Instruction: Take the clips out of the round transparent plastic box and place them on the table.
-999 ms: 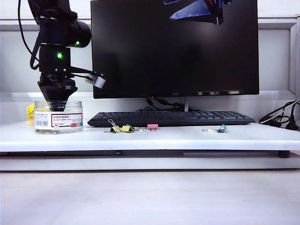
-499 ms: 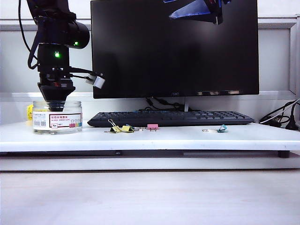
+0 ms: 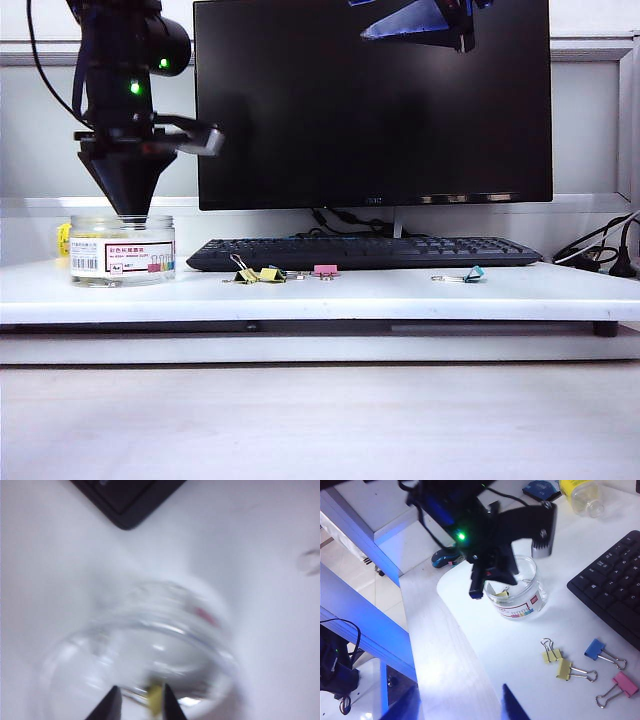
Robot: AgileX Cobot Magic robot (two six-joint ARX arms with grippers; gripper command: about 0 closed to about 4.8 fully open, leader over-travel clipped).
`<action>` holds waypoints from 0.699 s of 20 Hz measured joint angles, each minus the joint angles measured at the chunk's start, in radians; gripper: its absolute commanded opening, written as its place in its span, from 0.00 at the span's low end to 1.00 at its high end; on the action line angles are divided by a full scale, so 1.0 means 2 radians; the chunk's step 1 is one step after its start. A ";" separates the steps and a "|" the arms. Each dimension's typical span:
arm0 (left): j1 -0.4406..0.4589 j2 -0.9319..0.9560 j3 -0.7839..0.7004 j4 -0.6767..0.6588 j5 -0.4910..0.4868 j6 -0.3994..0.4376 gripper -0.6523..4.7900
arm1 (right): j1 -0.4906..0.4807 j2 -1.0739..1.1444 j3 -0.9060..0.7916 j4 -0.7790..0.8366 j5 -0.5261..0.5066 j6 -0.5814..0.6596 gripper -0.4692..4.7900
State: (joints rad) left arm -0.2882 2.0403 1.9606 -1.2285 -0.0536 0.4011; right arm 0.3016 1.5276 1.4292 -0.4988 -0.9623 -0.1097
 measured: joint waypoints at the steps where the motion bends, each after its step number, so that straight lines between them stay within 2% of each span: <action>1: 0.000 0.000 0.001 -0.011 0.014 -0.024 0.33 | 0.000 0.000 0.000 0.000 0.000 0.000 0.49; 4: 0.000 0.001 0.000 -0.037 0.027 -0.061 0.33 | 0.000 0.000 0.000 0.000 0.000 0.001 0.49; 10: 0.000 0.001 0.001 -0.052 0.008 -0.078 0.33 | 0.001 0.000 0.000 0.000 0.000 0.006 0.49; 14: 0.000 0.005 0.001 -0.053 -0.003 -0.105 0.33 | 0.002 0.000 0.000 0.000 0.000 0.010 0.49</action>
State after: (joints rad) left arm -0.2878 2.0499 1.9621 -1.3338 -0.0597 0.1917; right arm 0.3046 1.5276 1.4292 -0.4988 -0.9627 -0.0898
